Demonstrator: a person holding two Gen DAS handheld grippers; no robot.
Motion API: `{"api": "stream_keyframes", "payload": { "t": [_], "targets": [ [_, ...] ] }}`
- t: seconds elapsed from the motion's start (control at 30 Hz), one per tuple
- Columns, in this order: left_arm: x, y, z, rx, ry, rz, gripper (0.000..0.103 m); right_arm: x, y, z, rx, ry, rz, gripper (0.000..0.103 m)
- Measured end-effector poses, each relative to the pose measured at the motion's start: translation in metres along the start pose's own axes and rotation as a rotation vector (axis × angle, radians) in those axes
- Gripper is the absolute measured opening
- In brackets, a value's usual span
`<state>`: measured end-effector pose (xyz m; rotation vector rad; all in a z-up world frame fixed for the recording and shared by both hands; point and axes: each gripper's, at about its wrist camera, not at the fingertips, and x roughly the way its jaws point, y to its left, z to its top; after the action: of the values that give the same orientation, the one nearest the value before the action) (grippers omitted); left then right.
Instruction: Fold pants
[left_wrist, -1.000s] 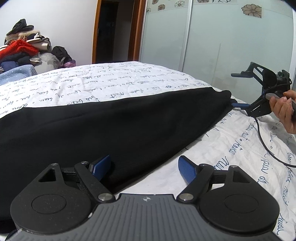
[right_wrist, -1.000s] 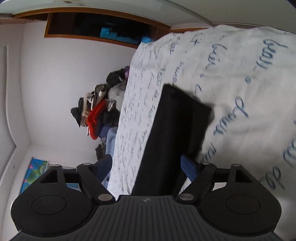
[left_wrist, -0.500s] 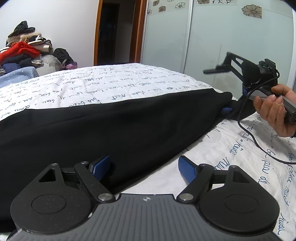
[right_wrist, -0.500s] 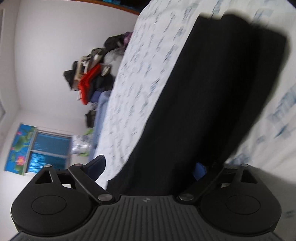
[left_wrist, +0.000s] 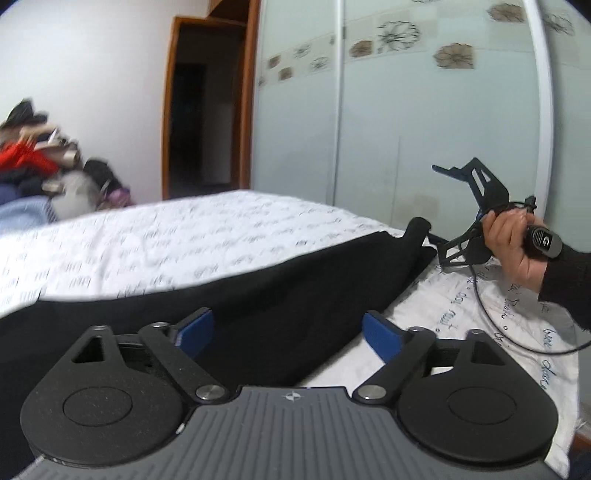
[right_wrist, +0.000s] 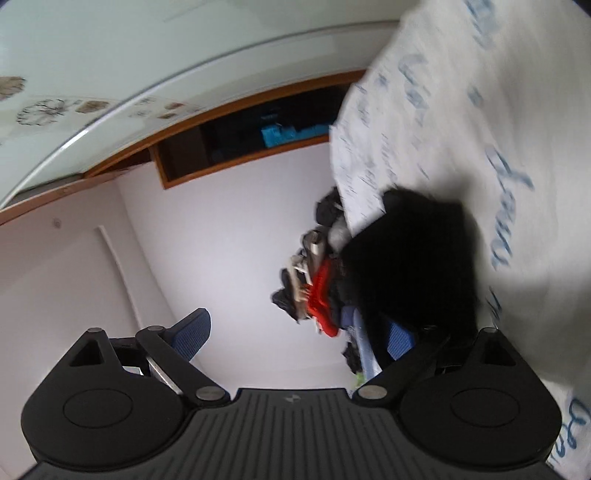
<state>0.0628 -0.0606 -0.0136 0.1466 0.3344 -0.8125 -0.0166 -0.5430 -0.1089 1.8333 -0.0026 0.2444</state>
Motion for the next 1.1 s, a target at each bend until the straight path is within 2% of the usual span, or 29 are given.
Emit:
{"api": "stream_keyframes", "payload": {
  "t": [0.1, 0.2, 0.33, 0.4, 0.47, 0.57, 0.63, 0.7, 0.8, 0.9, 1.0, 1.03, 1.1],
  "targets": [
    [0.026, 0.000, 0.002, 0.006, 0.051, 0.034, 0.094, -0.003, 0.014, 0.007, -0.024, -0.044, 0.035, 0.097],
    [0.048, 0.002, 0.004, -0.023, 0.145, 0.061, 0.092, -0.023, 0.032, 0.015, -0.095, -0.111, -0.008, 0.097],
    [0.050, 0.004, -0.002, -0.018, 0.156, 0.058, 0.093, -0.036, 0.061, 0.014, -0.239, -0.218, -0.045, 0.097],
    [0.049, 0.006, -0.005, -0.017, 0.161, 0.060, 0.093, -0.025, 0.069, 0.013, -0.287, -0.175, -0.106, 0.102],
    [0.049, 0.007, -0.005, -0.027, 0.166, 0.068, 0.094, 0.005, 0.073, 0.007, -0.348, -0.054, -0.235, 0.102],
    [0.058, 0.012, -0.008, -0.058, 0.203, 0.088, 0.094, 0.075, 0.075, -0.020, -0.532, 0.197, -0.469, 0.102],
    [0.060, 0.018, -0.010, -0.102, 0.218, 0.093, 0.094, 0.124, 0.072, -0.055, -0.724, 0.358, -0.576, 0.102],
    [0.058, 0.025, -0.011, -0.146, 0.214, 0.099, 0.094, 0.168, 0.069, -0.101, -0.998, 0.517, -0.646, 0.101],
    [0.056, 0.030, -0.012, -0.185, 0.211, 0.093, 0.095, 0.219, 0.051, -0.165, -1.353, 0.772, -0.674, 0.100],
    [0.056, 0.031, -0.012, -0.192, 0.211, 0.088, 0.095, 0.253, 0.035, -0.203, -1.567, 0.970, -0.650, 0.100],
    [0.054, 0.032, -0.013, -0.201, 0.207, 0.084, 0.095, 0.268, 0.018, -0.229, -1.666, 1.152, -0.619, 0.100],
    [0.053, 0.033, -0.013, -0.206, 0.205, 0.082, 0.095, 0.274, 0.013, -0.235, -1.667, 1.223, -0.604, 0.099],
    [0.052, 0.034, -0.014, -0.217, 0.201, 0.077, 0.096, 0.274, 0.002, -0.244, -1.639, 1.306, -0.563, 0.095]
  ]
}}
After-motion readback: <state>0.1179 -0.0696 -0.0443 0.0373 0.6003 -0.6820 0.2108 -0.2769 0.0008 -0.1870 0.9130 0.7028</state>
